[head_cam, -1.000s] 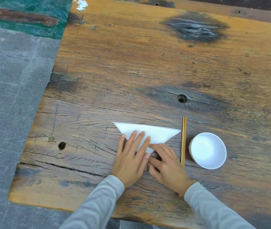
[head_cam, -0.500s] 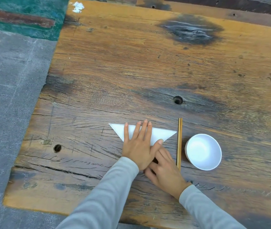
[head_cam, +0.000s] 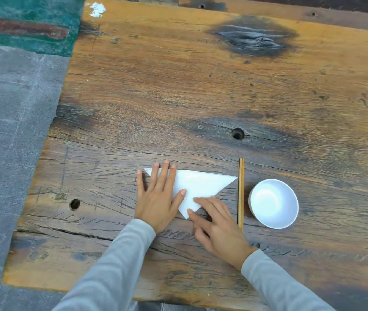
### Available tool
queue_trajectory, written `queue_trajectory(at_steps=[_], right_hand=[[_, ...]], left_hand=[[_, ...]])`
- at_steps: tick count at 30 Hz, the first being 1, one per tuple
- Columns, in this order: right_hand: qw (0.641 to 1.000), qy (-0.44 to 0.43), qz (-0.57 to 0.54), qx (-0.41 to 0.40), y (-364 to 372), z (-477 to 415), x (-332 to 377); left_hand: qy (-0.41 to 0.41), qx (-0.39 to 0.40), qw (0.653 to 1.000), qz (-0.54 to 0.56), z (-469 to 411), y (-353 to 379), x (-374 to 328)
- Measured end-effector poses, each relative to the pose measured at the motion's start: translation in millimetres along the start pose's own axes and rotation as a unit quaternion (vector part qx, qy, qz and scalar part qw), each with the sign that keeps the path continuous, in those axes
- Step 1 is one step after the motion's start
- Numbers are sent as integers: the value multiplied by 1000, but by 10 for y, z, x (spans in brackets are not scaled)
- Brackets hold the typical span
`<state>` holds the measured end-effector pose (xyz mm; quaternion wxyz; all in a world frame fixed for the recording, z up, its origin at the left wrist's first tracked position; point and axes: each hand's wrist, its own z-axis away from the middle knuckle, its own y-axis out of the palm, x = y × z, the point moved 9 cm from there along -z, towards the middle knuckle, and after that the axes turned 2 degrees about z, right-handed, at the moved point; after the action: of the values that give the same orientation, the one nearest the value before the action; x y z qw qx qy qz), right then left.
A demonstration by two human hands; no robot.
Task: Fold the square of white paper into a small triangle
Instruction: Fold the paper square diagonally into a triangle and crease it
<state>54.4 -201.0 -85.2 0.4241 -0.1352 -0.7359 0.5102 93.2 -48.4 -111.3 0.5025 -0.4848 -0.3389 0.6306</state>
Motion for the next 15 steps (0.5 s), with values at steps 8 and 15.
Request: queue_trajectory(at_steps=[8, 15], right_hand=[[1000, -2, -12, 9, 45, 4, -37], [1000, -3, -16, 7, 106, 45, -64]], left_hand=[[67, -48, 991, 102, -92, -468, 543], [147, -131, 980, 43, -169, -590, 711]])
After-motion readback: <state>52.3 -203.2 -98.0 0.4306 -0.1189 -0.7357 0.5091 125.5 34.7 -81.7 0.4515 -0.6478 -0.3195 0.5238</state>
